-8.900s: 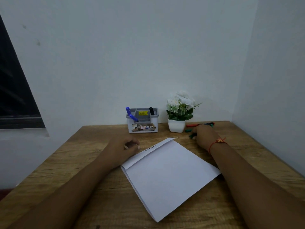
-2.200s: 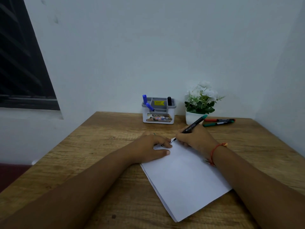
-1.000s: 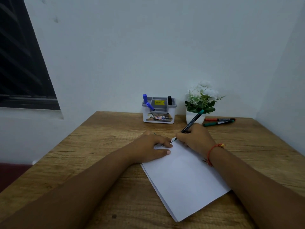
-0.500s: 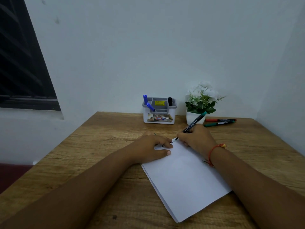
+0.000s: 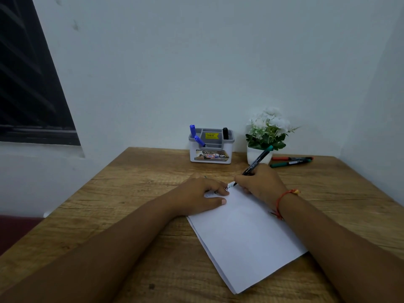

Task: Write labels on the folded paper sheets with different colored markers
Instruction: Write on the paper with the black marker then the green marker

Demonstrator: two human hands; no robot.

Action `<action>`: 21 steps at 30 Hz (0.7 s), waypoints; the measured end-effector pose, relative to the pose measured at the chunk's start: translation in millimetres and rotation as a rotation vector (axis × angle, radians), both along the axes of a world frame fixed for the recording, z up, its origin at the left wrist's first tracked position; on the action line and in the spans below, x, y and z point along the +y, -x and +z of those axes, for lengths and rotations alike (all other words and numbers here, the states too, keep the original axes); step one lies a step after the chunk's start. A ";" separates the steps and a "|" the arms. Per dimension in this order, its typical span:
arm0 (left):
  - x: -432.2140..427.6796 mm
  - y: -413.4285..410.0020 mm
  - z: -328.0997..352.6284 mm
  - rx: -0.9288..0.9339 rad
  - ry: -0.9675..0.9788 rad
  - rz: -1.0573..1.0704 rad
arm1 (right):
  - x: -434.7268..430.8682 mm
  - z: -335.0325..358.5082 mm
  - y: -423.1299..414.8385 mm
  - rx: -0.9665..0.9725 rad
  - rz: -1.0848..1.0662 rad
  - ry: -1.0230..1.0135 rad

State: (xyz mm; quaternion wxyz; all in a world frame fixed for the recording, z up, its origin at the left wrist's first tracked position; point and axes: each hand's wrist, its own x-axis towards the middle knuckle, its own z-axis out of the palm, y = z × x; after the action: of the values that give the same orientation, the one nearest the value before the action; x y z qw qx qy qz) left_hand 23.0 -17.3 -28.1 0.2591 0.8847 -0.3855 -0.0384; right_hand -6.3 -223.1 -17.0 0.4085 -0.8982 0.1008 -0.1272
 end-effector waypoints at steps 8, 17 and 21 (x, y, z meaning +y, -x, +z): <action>1.0 -2.4 -2.4 -0.002 0.000 0.002 | 0.3 2.1 -0.1 -0.001 -0.001 0.031; 2.6 -4.3 -6.4 -0.002 0.013 0.007 | 2.6 3.2 2.4 0.005 -0.018 0.039; 2.6 -3.1 -4.8 0.002 0.004 0.010 | 2.8 3.3 1.5 0.015 -0.036 0.051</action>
State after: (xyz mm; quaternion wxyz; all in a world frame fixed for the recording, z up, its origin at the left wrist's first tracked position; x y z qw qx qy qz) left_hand 26.1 -14.7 -32.9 0.2614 0.8861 -0.3810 -0.0372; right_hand -7.8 -220.4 -13.7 0.3823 -0.9074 0.1165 -0.1304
